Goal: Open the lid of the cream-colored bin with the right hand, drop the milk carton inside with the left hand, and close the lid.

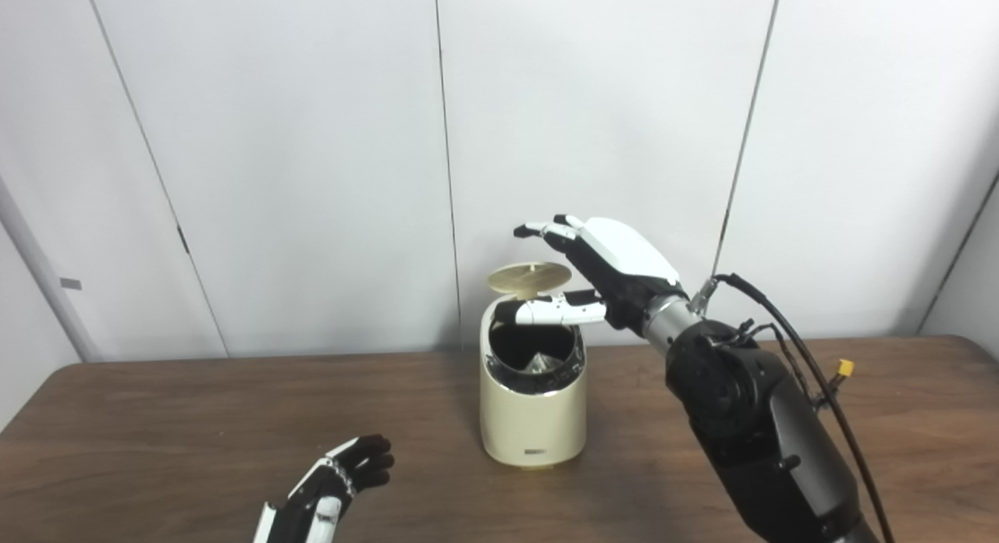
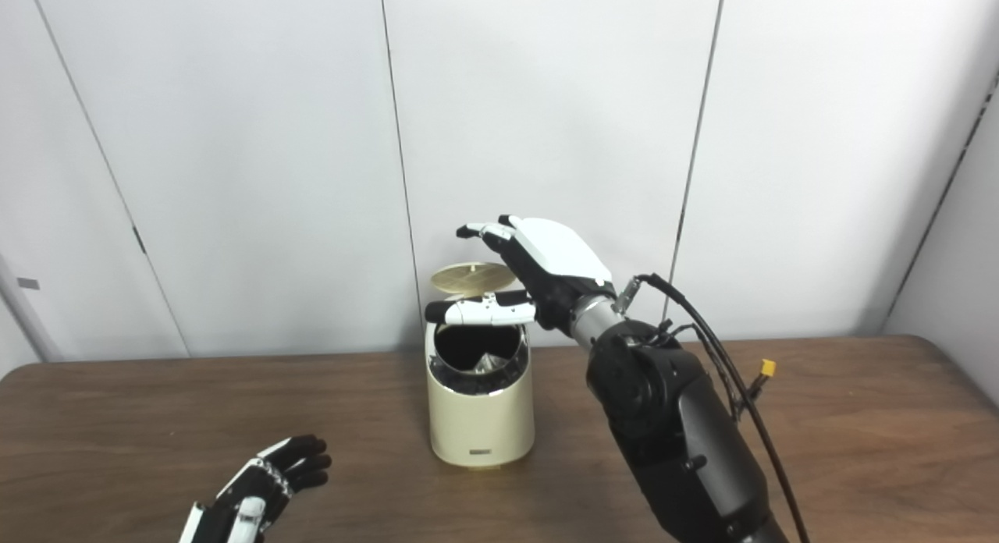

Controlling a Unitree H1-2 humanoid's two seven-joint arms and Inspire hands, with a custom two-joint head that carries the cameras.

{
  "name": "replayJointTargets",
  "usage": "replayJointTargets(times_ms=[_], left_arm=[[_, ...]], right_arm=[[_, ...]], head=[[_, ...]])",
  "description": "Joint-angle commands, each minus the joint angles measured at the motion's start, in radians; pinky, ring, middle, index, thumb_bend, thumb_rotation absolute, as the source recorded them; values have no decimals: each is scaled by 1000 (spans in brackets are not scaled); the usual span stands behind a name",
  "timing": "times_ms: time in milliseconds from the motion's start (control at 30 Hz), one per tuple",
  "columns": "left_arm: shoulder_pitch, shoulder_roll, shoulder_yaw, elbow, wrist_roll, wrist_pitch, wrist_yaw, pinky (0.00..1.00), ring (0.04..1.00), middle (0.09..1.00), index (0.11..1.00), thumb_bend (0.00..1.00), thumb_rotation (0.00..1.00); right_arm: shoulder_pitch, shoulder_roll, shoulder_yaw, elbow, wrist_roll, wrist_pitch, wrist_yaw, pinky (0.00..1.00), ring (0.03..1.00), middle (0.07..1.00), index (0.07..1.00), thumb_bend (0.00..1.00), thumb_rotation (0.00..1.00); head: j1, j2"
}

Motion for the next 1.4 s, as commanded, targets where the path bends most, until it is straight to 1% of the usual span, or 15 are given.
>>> replayJointTargets(times_ms=[0,133,233,333,400,467,567,633,700,733,833,967,1167,1300,1367], left_arm=[[-4,-6,3,-27,-9,-4,-5,750,763,791,791,201,831],[-6,-9,4,-26,-4,-9,-5,747,761,787,784,194,819],[-6,-8,6,-27,3,-7,-5,744,765,793,788,200,837],[-6,-10,8,-31,-1,0,-3,740,762,790,784,209,823],[-6,-12,9,-30,-4,-4,-3,740,760,784,778,205,797],[-6,-14,12,-30,5,-7,-1,733,757,780,775,201,794],[-8,-17,16,-29,11,-9,2,724,752,775,771,198,793],[-8,-19,18,-30,8,-4,2,734,753,775,771,201,780],[-8,-18,19,-30,6,-6,-1,733,754,774,770,207,776],[-8,-18,20,-29,5,-8,-2,733,754,774,770,207,775],[-9,-17,21,-32,5,-8,-3,728,751,770,767,211,772],[-7,-16,21,-41,5,0,-3,725,753,771,766,211,773],[-3,-15,20,-49,-5,8,-7,739,748,767,764,211,775],[1,-16,22,-57,-3,13,-5,736,749,764,762,201,754],[6,-18,22,-68,3,16,-2,727,745,758,757,202,749]], right_arm=[[-60,-2,-3,-23,-1,4,-12,900,982,877,828,832,845],[-52,-5,0,-28,5,5,-12,959,972,866,812,834,847],[-40,-7,4,-38,7,-7,-21,973,951,860,797,827,852],[-27,-9,9,-59,0,-3,-18,989,931,855,785,815,858],[-16,-7,14,-79,-12,13,-7,941,912,903,787,840,895],[-5,-6,18,-98,-15,22,-2,930,912,907,783,844,899],[17,-3,21,-114,-13,24,-7,936,916,888,779,840,903],[28,1,24,-121,-17,31,-9,937,896,892,779,835,899],[45,6,23,-126,-12,30,-18,890,876,882,770,836,882],[50,8,21,-127,-10,29,-21,887,875,878,768,838,877],[65,3,23,-129,-6,15,-25,914,873,869,765,833,883],[82,-4,26,-129,-1,0,-27,962,887,830,762,827,900],[112,-8,28,-133,8,-4,-35,932,893,779,749,809,880],[136,-10,31,-140,6,6,-30,927,888,805,756,822,887],[150,-13,33,-145,9,0,-32,925,887,793,756,819,895]], head=[[0,1],[0,3],[0,3],[-2,5],[-2,5],[-4,8],[-5,9],[-4,11],[-5,13],[-5,13],[-6,16],[-9,22],[-9,33],[-8,38],[-7,44]])
